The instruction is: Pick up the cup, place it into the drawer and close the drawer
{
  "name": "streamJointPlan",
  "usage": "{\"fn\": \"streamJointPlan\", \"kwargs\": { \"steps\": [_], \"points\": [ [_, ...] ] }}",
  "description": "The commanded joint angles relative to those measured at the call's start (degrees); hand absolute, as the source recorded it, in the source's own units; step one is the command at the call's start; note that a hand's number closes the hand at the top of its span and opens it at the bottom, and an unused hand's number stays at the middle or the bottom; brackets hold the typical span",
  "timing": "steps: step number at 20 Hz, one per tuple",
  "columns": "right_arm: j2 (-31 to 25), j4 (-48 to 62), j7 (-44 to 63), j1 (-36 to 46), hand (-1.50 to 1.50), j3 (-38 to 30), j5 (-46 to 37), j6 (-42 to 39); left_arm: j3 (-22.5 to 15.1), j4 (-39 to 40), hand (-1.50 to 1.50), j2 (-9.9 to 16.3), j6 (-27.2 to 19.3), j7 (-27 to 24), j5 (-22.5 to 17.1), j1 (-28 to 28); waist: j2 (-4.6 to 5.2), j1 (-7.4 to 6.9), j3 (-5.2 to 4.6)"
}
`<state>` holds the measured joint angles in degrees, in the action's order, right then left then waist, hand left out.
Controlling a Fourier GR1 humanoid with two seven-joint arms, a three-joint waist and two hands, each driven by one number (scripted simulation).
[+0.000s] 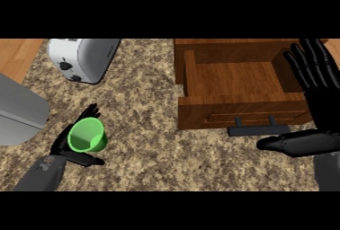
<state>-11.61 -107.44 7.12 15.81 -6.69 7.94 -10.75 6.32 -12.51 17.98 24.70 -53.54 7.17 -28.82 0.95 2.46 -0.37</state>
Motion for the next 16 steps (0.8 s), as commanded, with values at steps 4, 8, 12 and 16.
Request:
{"fn": "streamJointPlan", "kwargs": {
  "steps": [4,8,12,16],
  "points": [
    [-0.5,0.6,0.8,0.9,-1.50,-0.5,0.4,-0.1,-1.0,-0.1,1.50,-3.4,13.9,-6.4,-0.7,-0.6,0.15,0.24,-0.09],
    [-1.9,0.4,0.7,0.6,-1.50,-1.5,0.2,-0.7,-0.3,-4.2,1.50,-4.2,4.0,-13.0,-0.8,0.4,-0.15,-0.39,0.00],
    [-1.6,0.0,-0.4,-1.1,-1.50,-1.7,1.0,-1.5,0.8,-5.6,1.50,-3.8,-6.7,-17.9,-0.2,1.7,-0.07,-0.20,0.04],
    [-1.1,3.2,-1.5,-0.2,-1.50,-2.1,0.4,-0.9,3.4,-6.5,1.50,-9.4,-3.7,-16.5,-4.7,-0.3,-0.21,-1.11,0.14]
  ]
}}
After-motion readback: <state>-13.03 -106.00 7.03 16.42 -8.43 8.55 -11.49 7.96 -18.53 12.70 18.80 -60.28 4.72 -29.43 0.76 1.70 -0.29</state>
